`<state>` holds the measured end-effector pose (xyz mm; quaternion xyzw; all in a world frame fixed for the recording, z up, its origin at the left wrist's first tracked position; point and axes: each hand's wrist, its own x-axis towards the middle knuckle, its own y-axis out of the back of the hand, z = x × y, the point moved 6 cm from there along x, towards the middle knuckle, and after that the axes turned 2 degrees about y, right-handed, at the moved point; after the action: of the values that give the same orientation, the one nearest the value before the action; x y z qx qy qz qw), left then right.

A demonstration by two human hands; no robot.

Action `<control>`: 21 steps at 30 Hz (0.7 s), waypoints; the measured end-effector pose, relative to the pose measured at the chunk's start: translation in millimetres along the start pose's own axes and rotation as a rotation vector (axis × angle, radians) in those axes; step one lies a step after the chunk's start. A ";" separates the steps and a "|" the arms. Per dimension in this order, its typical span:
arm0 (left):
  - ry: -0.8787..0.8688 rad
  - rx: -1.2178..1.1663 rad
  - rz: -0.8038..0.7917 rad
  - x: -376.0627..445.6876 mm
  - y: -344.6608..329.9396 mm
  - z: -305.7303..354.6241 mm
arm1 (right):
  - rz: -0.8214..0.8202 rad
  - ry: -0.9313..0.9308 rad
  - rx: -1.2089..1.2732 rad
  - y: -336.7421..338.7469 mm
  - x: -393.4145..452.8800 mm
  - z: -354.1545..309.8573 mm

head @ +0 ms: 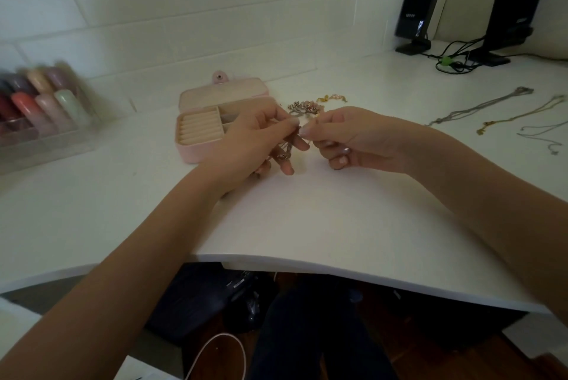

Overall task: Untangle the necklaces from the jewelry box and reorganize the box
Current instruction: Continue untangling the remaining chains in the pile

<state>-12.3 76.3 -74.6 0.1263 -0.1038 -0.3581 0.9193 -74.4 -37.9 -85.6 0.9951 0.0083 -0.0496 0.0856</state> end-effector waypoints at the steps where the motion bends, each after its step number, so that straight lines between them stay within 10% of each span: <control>1: -0.007 -0.006 -0.008 0.8 -0.2 -0.8 | -0.014 -0.006 -0.021 -0.5 -0.7 0.0; 21: 0.018 0.012 -0.003 6.3 0.9 -5.4 | 0.091 -0.038 0.193 -6.2 4.0 2.8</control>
<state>-5.7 73.5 -78.8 0.1355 -0.0973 -0.3576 0.9189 -70.8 -32.2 -89.9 0.9969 -0.0435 -0.0651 -0.0083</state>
